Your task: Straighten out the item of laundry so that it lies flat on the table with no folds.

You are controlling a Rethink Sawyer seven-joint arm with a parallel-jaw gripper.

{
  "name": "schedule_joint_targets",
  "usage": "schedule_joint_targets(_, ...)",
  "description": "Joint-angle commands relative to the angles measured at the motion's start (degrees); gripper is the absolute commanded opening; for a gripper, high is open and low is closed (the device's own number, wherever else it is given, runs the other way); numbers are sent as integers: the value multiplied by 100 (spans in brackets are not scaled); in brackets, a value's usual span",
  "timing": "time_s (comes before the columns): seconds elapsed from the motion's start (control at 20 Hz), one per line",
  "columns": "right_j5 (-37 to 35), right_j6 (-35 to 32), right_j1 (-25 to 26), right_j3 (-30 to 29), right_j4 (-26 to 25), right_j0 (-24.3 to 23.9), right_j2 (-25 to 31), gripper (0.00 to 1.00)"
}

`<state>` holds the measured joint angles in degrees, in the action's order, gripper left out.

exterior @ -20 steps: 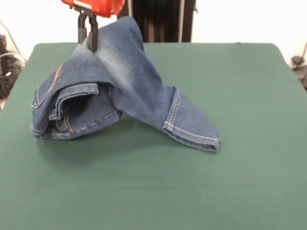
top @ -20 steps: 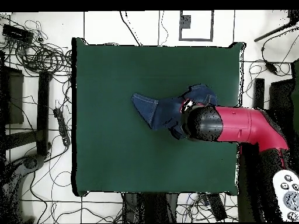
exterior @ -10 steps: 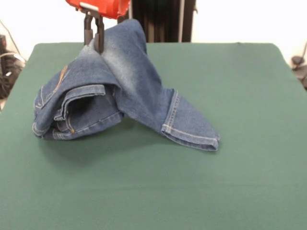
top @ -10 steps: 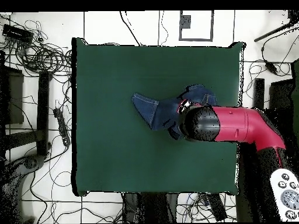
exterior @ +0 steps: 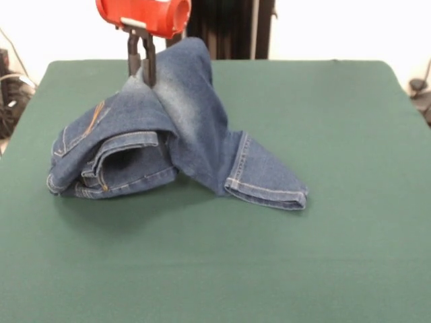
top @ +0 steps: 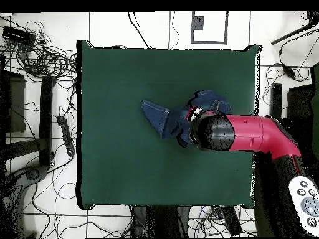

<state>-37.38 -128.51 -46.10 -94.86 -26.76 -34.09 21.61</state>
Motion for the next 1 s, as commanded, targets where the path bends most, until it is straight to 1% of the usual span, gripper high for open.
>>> schedule_joint_targets(0.05, 298, 707, 478, -699, 75, 32, 700, 0)
schedule_joint_targets(0.35, 236, 749, 468, -726, -77, 48, 656, 0)
schedule_joint_targets(0.5, 29, 725, 315, -712, -16, 99, 637, 0)
schedule_joint_targets(0.65, -331, 788, 96, -635, 127, 107, 642, 0)
schedule_joint_targets(0.85, -977, 811, -107, -230, 351, 227, 627, 0)
schedule_joint_targets(1.0, -1438, 1148, -223, 93, 342, 300, 728, 0)
